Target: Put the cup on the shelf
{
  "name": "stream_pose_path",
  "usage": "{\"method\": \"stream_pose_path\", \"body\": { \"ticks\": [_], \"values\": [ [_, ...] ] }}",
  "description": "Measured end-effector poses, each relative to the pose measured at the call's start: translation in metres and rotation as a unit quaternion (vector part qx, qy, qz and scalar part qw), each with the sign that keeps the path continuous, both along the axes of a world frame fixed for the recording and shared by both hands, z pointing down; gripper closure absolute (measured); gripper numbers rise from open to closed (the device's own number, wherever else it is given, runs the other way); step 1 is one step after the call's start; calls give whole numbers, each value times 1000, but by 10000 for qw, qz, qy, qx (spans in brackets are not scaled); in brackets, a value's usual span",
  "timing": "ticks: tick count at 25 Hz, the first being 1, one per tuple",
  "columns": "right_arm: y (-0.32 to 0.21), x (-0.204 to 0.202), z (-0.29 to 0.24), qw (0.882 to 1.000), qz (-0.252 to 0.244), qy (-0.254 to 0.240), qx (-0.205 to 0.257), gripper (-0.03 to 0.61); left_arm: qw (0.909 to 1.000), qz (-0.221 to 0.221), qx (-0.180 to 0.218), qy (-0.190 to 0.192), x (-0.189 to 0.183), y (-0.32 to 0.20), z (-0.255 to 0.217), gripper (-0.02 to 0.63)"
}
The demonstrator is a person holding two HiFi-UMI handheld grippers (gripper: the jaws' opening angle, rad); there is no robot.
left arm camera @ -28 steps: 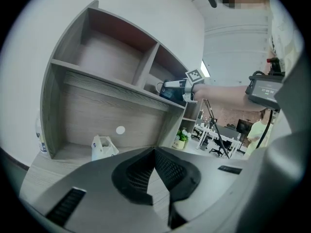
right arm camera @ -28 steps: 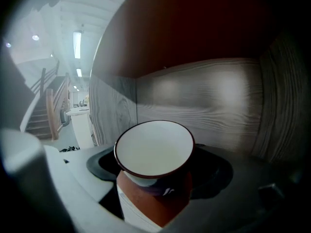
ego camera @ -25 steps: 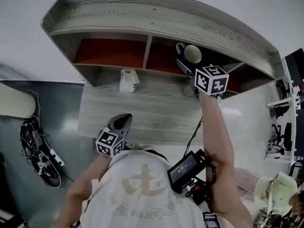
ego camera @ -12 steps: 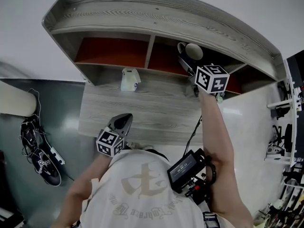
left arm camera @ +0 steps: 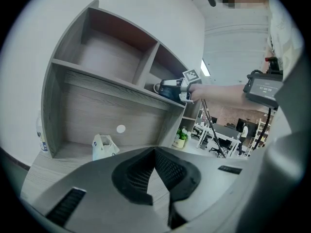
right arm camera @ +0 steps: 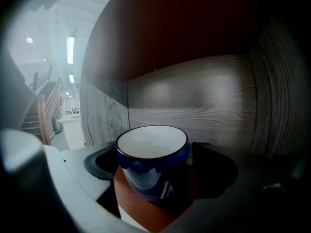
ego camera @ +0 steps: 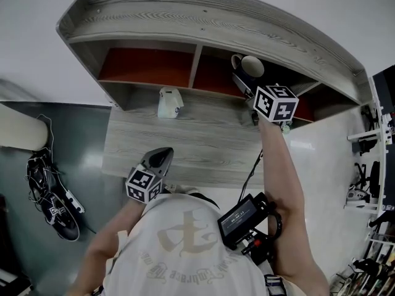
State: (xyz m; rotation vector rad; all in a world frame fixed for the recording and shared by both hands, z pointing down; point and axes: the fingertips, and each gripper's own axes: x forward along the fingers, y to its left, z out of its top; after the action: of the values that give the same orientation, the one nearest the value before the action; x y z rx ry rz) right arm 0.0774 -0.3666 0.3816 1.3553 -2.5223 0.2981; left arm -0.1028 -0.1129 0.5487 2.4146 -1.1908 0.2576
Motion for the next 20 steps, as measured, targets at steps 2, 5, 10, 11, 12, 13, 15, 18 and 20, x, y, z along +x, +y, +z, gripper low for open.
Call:
{"method": "stream_pose_path", "body": {
  "ticks": [2,5,10,11,12,13,15,18,20],
  "values": [
    [1,0,-2,10000,-11,-19,21,118,10000,7,-12,-2,0,1,0,612],
    [5,1,-5,10000,-38,-52,33,120,10000,35,-18,-9,2,2,0,612],
    [11,2,-8,9998,-78,-143,86,154,10000,93,-2,-22,4,3,0,612],
    [12,4,-9,9998,-69,-182,105,163,9999,99,5,-23,5,2,-1,612],
    [14,5,-10,9997,-56,-215,128,172,9999,105,15,-20,6,2,-1,612],
    [15,7,-11,9996,-43,-246,152,172,9999,112,23,-18,7,2,-2,612],
    [19,11,-12,9993,-21,-336,189,195,9999,132,25,-17,10,3,-2,612],
    [26,15,-13,9986,-11,-478,220,198,9999,164,21,-17,12,5,-2,612],
    [30,19,-14,9984,-9,-504,246,198,9998,189,36,-20,14,5,-3,612]
  ]
}}
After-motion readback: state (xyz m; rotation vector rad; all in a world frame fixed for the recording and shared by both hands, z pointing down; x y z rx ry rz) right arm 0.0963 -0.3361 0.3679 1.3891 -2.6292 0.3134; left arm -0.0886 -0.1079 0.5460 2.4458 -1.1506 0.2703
